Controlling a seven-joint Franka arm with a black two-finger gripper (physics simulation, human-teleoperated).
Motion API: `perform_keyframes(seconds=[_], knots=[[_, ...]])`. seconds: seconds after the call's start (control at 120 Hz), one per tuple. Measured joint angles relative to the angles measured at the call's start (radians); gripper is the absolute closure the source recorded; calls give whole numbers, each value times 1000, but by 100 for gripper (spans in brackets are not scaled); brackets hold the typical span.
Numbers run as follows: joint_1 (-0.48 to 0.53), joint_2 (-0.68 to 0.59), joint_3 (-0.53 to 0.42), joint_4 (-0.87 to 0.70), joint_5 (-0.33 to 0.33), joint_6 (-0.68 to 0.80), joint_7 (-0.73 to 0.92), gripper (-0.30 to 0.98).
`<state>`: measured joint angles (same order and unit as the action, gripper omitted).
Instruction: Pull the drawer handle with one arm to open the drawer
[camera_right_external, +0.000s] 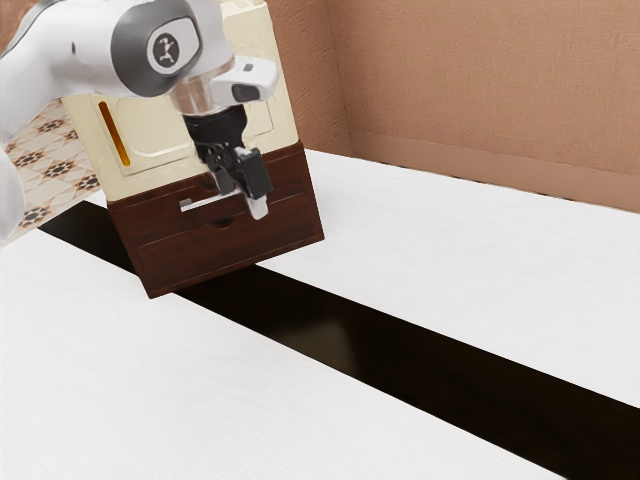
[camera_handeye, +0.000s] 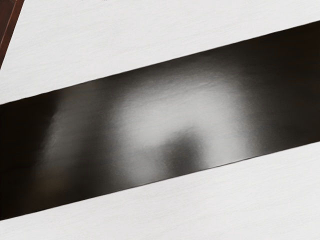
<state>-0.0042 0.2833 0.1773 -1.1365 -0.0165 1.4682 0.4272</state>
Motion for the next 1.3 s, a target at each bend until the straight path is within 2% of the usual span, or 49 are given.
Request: perform_keyframes(seconds=[0.15, 0.3, 0.5, 0.8, 1.3], knots=[[10, 27, 4, 0, 10, 45, 73, 0], [69, 59, 14, -2, 16, 70, 132, 0], [72, 98, 32, 2, 33, 140, 216, 0], [80, 122, 41, -1, 96, 216, 320, 0], [79, 150, 66, -1, 107, 274, 417, 0]])
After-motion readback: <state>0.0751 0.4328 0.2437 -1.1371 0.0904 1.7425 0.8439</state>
